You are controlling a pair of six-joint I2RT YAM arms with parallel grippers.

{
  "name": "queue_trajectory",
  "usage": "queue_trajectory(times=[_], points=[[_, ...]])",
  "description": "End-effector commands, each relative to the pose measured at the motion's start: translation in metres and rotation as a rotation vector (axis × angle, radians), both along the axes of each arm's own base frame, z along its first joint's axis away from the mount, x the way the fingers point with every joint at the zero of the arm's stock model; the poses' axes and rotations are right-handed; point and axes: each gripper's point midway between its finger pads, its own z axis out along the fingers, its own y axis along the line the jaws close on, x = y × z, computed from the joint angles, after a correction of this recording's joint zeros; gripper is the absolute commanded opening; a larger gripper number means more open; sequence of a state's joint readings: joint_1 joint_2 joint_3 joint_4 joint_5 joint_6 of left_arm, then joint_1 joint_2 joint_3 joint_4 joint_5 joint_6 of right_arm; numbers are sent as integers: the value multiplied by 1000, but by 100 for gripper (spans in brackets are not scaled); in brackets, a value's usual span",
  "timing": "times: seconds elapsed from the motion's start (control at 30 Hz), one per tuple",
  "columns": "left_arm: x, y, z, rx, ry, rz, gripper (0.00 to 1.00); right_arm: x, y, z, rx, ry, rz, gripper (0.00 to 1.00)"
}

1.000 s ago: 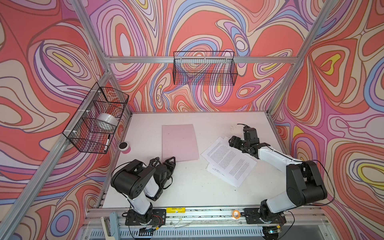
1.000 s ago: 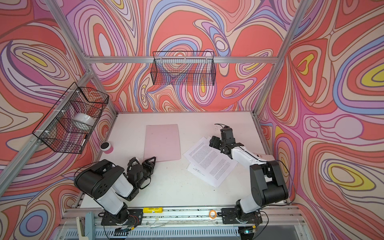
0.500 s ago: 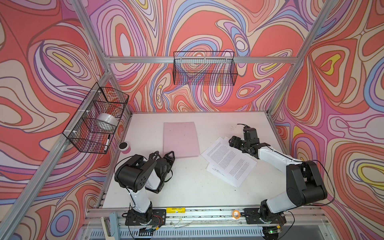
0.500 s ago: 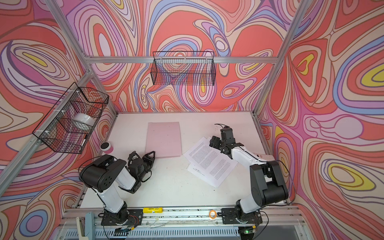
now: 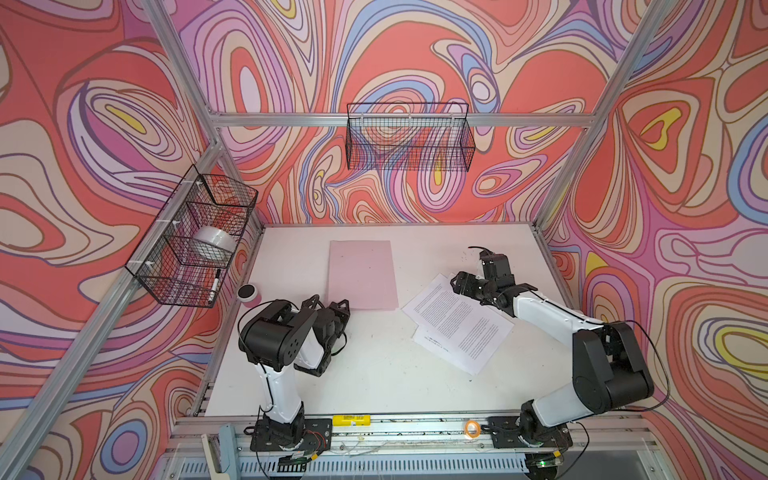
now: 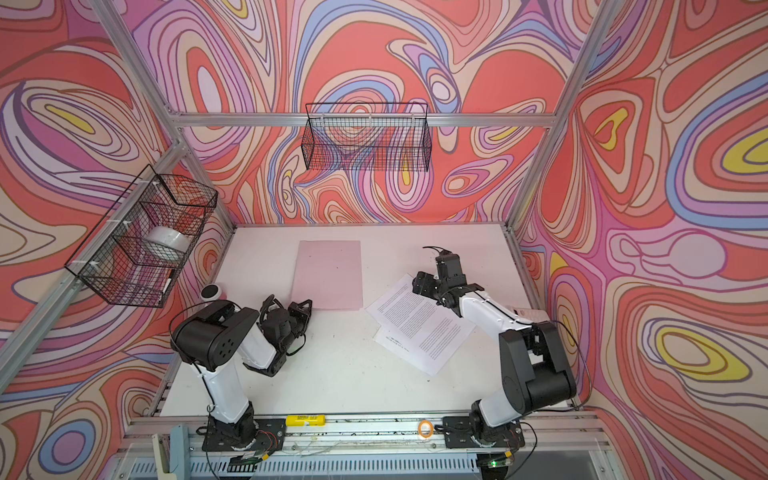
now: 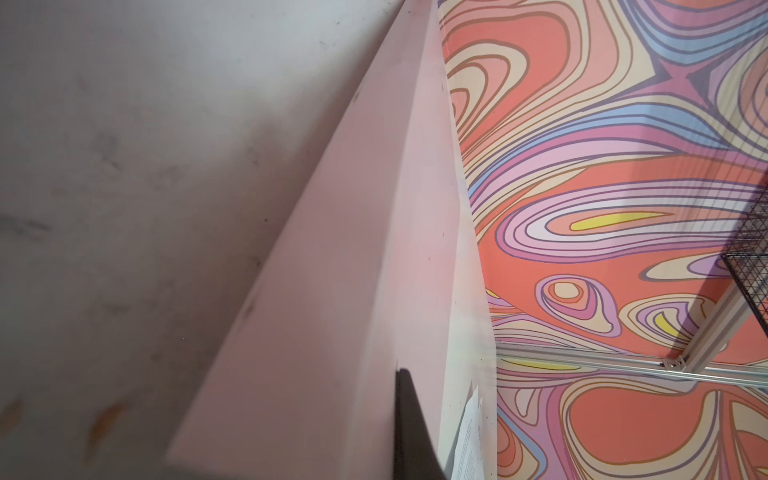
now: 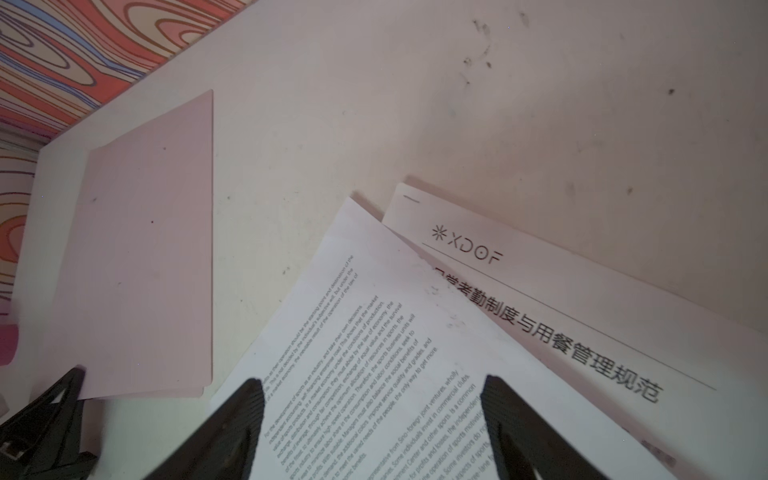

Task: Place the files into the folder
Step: 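Lift the folder cover upward with the left gripper, opening the folder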

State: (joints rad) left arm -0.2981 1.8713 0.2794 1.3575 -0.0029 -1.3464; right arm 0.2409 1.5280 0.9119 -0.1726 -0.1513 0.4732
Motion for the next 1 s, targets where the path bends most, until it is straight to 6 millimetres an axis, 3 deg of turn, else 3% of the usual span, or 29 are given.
queue_trajectory(times=[0.0, 0.1, 0.23, 0.37, 0.57, 0.97], points=[[-4, 4, 10, -19, -22, 0, 0, 1, 28, 10, 80, -6, 101, 86], [-10, 0, 22, -96, -31, -14, 0, -3, 53, 19, 209, 5, 174, 86], [-15, -8, 56, -187, -96, -57, 0, -8, 80, 31, 354, 19, 239, 87], [-28, -14, 81, -252, -143, -95, 0, -13, 92, 40, 465, 33, 255, 87], [-55, -17, 97, -318, -172, -105, 0, -18, 104, 51, 602, 48, 257, 86], [-93, -26, 121, -273, -201, -114, 0, -36, 135, 26, 663, 151, 251, 77]])
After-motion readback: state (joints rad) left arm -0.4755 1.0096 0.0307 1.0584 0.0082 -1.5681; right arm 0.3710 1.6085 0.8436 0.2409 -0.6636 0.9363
